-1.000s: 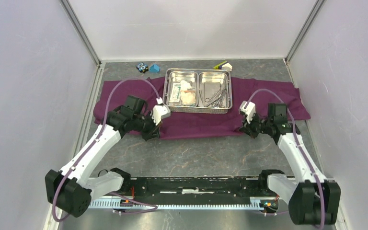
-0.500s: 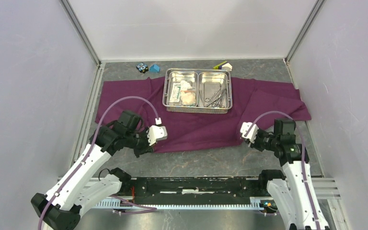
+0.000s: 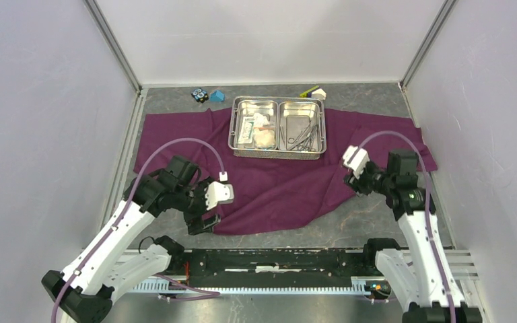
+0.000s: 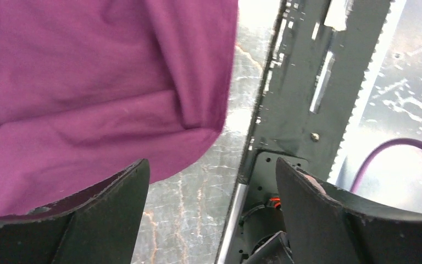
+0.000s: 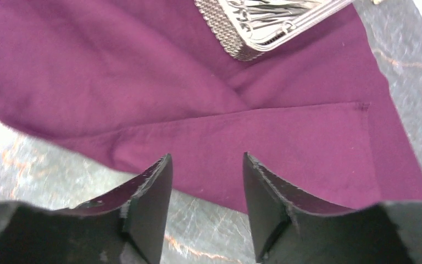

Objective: Open and lay out the surgical kit
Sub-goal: Open the surgical kit at the center of the board, then smooth out the surgical kit at the center of the board.

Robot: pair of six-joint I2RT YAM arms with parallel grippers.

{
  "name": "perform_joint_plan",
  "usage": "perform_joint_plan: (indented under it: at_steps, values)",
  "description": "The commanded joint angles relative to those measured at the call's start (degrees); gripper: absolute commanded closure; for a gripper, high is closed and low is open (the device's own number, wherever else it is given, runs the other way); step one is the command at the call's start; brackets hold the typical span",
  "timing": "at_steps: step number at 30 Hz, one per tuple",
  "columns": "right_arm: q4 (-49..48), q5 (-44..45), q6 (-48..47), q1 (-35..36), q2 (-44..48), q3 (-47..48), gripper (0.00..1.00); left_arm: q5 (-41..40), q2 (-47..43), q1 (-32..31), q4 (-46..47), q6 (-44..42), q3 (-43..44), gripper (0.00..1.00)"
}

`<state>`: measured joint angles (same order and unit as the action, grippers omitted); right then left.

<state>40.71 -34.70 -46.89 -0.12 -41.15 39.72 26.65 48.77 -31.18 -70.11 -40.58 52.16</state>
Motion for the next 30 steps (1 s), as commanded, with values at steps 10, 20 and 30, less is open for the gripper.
perform_joint_plan:
  at_steps: [10,20,30]
  values:
    - [-36.4,28.6,30.7,4.9,-30.1,2.8,0.29,-26.4,6.9,0.5,24.6,17.6,3.0,0.0]
    - [-38.5,35.7,35.2,4.7,-51.1,16.3,0.28,-24.9,9.9,0.6,30.4,20.5,0.7,0.0]
    - [-35.4,28.8,37.8,1.4,-56.3,16.3,0.31,-24.8,10.8,0.7,31.3,19.9,0.9,0.0]
